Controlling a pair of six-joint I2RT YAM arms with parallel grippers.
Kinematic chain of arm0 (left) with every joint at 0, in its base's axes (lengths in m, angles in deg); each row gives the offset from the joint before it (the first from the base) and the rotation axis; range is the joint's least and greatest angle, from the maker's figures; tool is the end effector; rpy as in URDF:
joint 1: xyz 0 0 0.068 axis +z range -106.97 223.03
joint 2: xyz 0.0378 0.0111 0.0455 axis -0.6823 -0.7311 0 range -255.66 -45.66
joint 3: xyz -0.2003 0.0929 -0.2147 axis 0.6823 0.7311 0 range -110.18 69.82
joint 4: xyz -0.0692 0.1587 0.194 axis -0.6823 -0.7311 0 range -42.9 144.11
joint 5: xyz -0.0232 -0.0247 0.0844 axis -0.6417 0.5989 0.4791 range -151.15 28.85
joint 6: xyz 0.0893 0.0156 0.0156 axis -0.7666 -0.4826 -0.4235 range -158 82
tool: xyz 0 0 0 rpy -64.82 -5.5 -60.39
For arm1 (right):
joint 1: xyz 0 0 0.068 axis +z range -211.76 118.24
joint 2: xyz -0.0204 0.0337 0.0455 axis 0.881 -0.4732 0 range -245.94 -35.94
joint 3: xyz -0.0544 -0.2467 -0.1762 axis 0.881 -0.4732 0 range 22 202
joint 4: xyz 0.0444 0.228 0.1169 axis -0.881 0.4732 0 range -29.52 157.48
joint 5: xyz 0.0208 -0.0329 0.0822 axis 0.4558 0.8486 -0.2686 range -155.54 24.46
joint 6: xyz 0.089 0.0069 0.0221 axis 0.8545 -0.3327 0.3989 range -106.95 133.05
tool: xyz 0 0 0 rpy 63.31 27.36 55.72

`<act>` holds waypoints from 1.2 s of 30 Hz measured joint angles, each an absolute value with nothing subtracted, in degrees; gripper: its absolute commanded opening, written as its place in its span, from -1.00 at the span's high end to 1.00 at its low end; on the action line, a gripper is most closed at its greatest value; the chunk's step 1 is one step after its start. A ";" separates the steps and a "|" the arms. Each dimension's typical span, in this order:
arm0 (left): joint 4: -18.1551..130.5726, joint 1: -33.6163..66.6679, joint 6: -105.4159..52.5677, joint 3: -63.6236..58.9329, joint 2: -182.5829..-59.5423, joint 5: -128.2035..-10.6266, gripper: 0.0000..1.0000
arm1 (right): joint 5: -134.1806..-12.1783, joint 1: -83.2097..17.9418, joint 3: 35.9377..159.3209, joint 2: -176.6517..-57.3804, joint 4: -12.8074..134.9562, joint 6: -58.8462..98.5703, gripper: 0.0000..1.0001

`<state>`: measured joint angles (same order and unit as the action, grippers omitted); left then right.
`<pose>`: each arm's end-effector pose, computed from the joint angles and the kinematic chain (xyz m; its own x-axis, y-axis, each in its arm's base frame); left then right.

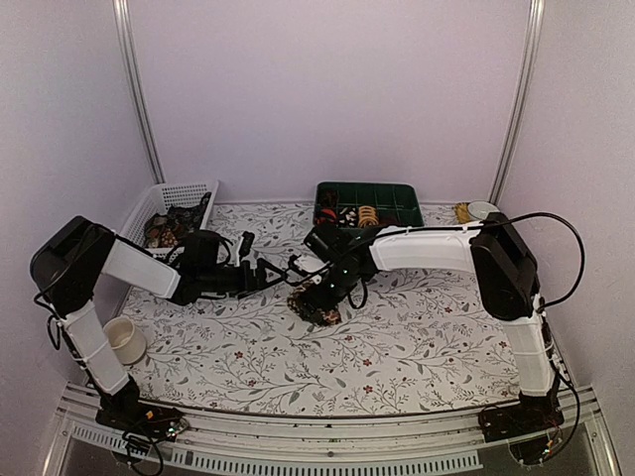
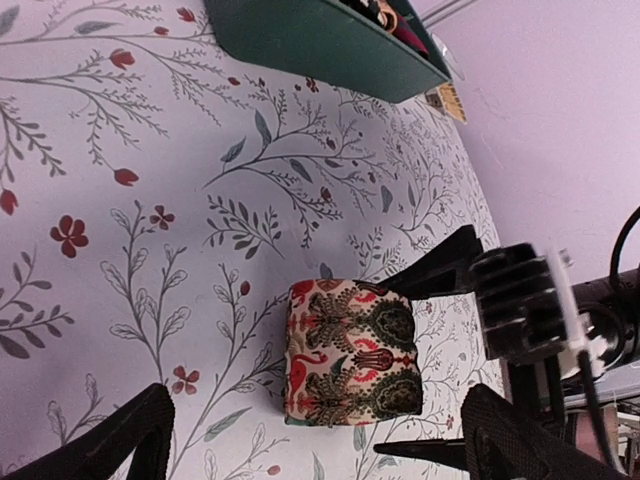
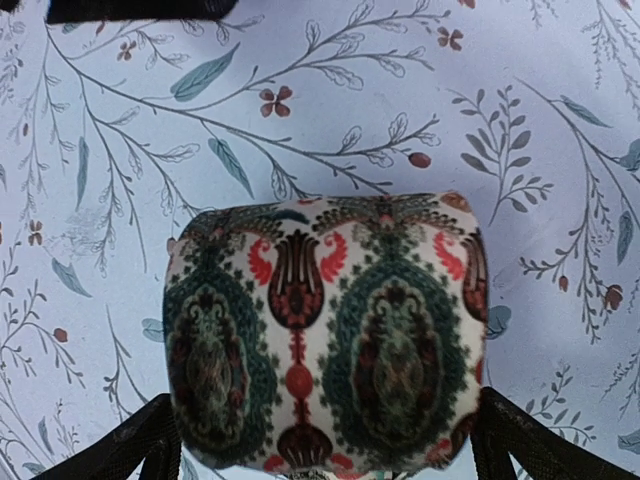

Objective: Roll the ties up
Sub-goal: Adjust the tie at the center of the board.

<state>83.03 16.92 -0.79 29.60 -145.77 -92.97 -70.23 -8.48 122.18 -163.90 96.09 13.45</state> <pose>0.3135 -0.2020 0.1543 -0.8396 -0.1609 -0.5188 0.3416 0.5862 -0.7346 0.3044 0.4194 0.1500 -0.5404 -0.7127 -0.4473 -0.8170 0.5716 0.0764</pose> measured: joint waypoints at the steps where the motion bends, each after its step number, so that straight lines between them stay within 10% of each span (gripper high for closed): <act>1: 83.64 16.81 -0.62 29.38 -146.49 -93.45 -1.00 | -70.80 -8.81 121.26 -162.91 95.31 13.58 -1.00; 36: 87.01 13.18 0.63 29.27 -153.79 -95.79 -0.32 | -90.95 -14.52 118.81 -158.02 85.30 19.94 -0.95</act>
